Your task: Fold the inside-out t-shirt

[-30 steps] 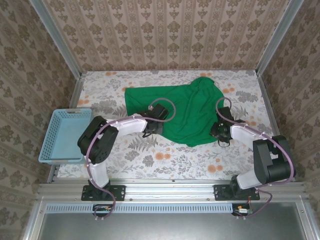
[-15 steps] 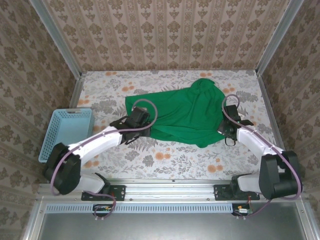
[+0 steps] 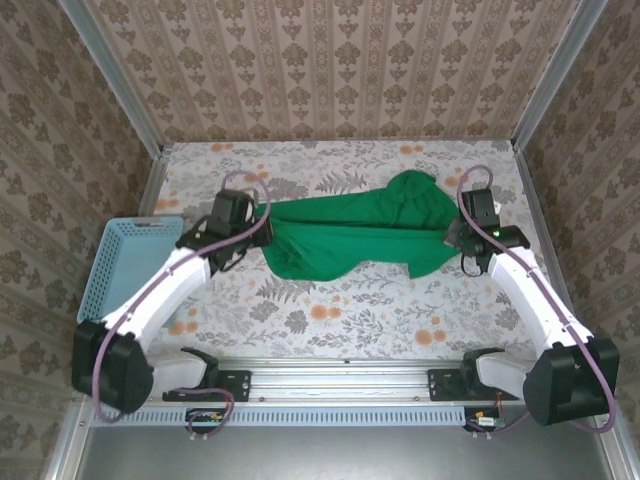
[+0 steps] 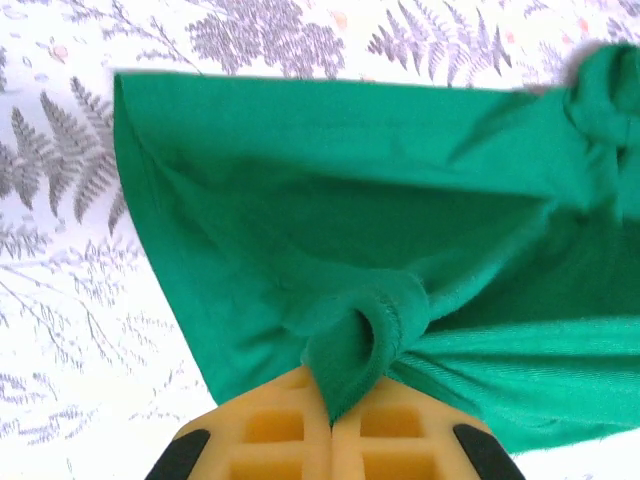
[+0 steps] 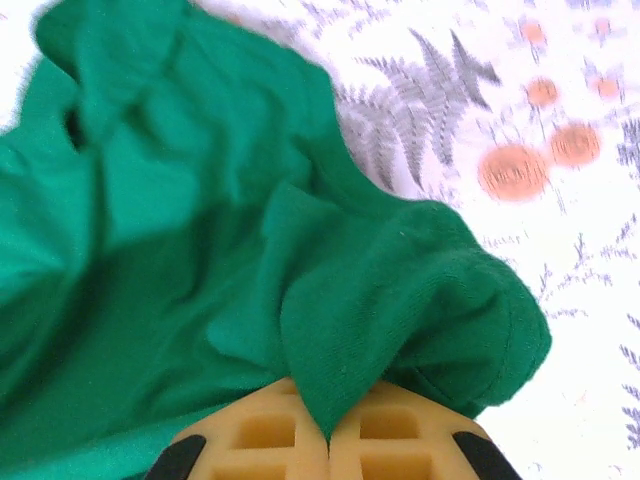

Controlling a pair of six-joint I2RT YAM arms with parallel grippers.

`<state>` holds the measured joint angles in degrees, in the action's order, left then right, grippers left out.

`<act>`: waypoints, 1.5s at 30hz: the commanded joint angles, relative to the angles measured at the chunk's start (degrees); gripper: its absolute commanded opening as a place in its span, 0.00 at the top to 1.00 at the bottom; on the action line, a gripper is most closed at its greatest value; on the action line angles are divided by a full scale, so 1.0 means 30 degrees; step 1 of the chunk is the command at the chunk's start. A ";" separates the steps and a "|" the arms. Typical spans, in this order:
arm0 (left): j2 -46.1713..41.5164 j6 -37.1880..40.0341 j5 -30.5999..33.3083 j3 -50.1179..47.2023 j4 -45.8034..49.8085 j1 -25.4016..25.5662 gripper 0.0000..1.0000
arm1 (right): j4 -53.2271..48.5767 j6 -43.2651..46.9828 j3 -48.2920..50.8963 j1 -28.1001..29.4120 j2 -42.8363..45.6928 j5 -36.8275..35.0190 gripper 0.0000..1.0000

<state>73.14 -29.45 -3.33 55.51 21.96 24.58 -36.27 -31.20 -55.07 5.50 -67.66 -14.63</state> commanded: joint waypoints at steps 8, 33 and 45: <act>1.1494 0.1090 0.0511 0.8895 0.3166 -0.2287 0.59 | -0.0817 0.2185 -0.5997 -0.0075 -0.9013 0.1003 0.58; 0.9361 -0.0381 -0.3593 0.2036 -0.2187 -0.1250 0.66 | 0.2511 0.0543 0.1339 -0.1373 -0.4894 0.1710 0.39; 0.9007 -0.0091 -0.2746 0.2354 -0.1729 -0.1221 0.92 | 0.2690 0.0273 0.1369 -0.1675 -0.6287 0.1812 0.39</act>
<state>101.95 -30.20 -12.78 61.30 16.19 20.60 -28.36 -28.95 -51.27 1.08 -84.62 -9.41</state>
